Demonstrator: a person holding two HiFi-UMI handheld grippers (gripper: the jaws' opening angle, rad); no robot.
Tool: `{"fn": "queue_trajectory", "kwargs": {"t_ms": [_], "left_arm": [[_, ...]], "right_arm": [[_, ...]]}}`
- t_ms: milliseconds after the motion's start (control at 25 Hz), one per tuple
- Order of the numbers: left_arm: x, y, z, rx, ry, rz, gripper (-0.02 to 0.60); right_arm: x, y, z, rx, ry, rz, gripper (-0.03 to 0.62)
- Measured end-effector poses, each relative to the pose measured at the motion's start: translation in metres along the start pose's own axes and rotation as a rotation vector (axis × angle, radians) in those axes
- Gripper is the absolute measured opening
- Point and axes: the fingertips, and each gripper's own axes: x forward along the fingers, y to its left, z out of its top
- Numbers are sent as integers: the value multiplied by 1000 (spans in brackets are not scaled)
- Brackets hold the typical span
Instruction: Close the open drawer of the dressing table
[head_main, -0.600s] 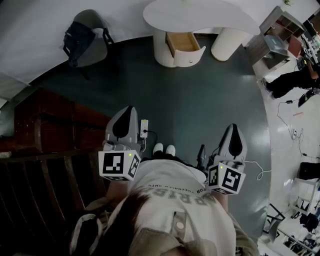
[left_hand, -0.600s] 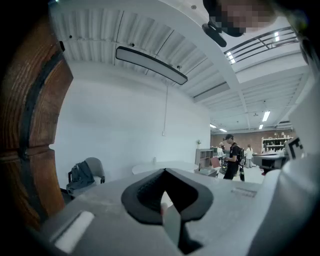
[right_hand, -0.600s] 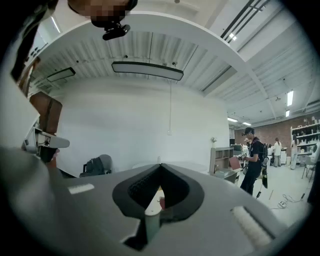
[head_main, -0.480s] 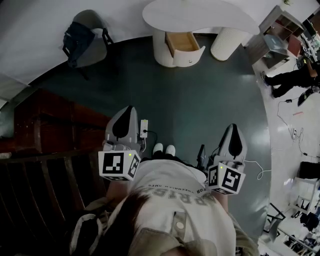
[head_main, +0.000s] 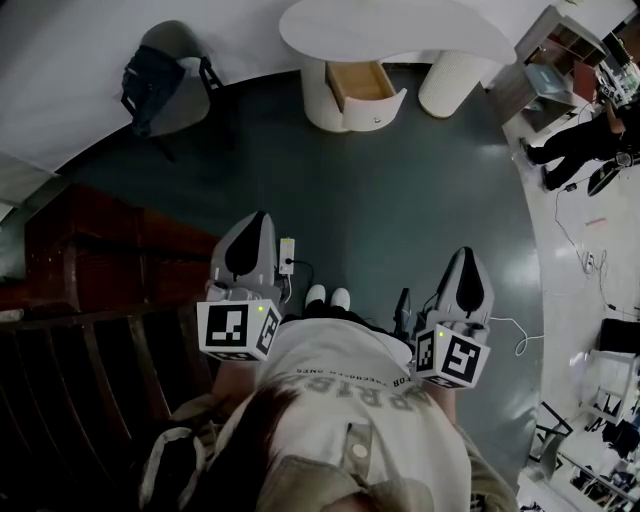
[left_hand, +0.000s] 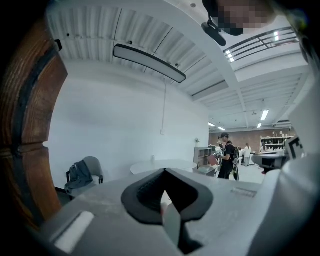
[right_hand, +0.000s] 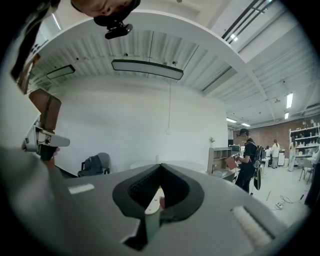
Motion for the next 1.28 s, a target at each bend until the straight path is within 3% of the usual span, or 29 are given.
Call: {"fn": "queue_trajectory", "kwargs": {"t_ms": [480, 640, 800, 1280], "left_arm": [[10, -6, 5, 40, -13, 38, 10], [18, -14, 8, 30, -30, 6, 158], [30, -28, 8, 18, -28, -34, 306], [61, -67, -12, 34, 56, -53, 325]], "right_arm": [[10, -13, -3, 96, -22, 47, 16], [16, -10, -4, 96, -24, 102, 198], [22, -11, -4, 67, -23, 147, 298], [45, -52, -18, 79, 7, 178, 313]]}}
